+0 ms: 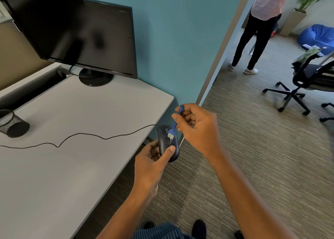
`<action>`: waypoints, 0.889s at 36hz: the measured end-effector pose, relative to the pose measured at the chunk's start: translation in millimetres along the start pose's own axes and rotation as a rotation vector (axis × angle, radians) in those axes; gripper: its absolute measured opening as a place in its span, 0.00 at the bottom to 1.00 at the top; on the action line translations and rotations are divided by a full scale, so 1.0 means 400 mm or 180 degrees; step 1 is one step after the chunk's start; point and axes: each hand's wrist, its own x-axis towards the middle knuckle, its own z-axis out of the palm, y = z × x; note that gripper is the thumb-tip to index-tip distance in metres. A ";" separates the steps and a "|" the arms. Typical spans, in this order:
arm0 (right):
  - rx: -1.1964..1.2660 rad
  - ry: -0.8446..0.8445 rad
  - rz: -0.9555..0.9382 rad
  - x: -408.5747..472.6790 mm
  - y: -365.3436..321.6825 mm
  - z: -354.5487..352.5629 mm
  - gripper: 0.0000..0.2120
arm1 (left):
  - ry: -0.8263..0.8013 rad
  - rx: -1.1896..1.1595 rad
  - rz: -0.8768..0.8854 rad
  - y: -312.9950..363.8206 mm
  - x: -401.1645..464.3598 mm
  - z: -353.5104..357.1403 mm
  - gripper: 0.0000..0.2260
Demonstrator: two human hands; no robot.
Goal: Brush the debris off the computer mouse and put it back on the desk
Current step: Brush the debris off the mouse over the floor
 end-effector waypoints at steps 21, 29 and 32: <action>-0.0066 -0.0339 0.0021 -0.005 0.019 -0.022 0.04 | 0.0023 0.0161 0.0067 0.012 0.028 0.012 0.27; -0.0035 -0.0531 -0.0327 0.003 0.007 -0.019 0.03 | -0.0022 0.0190 0.0076 0.009 0.032 0.011 0.25; -0.0143 -0.0452 -0.0336 0.015 0.016 -0.028 0.03 | -0.0015 0.0156 0.0090 0.009 0.031 0.005 0.25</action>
